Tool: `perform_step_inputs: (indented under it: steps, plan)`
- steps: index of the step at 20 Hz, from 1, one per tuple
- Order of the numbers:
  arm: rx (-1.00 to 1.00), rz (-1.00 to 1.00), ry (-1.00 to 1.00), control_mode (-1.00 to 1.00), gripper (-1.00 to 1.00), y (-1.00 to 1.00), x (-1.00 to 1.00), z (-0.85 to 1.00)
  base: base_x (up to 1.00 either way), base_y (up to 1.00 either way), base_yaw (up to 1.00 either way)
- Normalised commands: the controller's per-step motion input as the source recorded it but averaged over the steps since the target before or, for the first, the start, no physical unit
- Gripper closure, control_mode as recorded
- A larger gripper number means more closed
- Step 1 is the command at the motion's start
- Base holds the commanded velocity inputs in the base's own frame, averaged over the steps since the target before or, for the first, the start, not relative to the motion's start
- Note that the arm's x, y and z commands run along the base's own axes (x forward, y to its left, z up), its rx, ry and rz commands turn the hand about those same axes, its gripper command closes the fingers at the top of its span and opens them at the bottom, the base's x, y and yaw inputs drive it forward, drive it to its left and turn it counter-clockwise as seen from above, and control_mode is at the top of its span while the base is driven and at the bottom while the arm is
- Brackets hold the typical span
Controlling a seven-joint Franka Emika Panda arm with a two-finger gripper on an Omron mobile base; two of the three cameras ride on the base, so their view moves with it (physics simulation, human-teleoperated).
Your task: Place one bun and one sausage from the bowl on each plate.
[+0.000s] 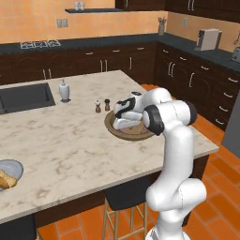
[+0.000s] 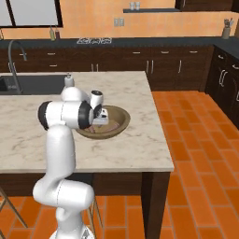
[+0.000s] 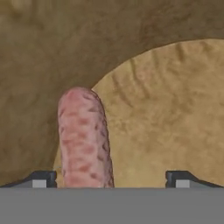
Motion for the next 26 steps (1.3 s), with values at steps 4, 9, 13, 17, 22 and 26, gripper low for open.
perform_step_inputs:
  steps: [4, 9, 13, 17, 22, 26]
  plan:
    - [0.0, 0.0, 0.0, -1.0, 1.0, 0.11, 0.03, -0.48, 0.0, 0.0, 0.0]
    - [0.01, 0.0, 0.0, -1.0, 1.0, 0.03, 0.13, -0.27, 0.0, 0.0, 0.0]
    - [0.05, 0.01, 0.0, -1.0, 1.0, 0.0, -0.01, 0.34, 0.0, 0.0, 0.0]
    - [0.07, 0.01, -0.07, -1.0, 1.0, 0.0, -0.3, 1.0, 0.0, 0.0, 0.0]
    - [0.03, 0.0, -0.05, -1.0, 1.0, 0.04, -0.74, 0.95, 0.0, 0.0, 0.0]
    - [0.0, 0.01, -0.08, -1.0, 1.0, 0.19, -0.95, 0.21, 0.0, 0.0, 0.0]
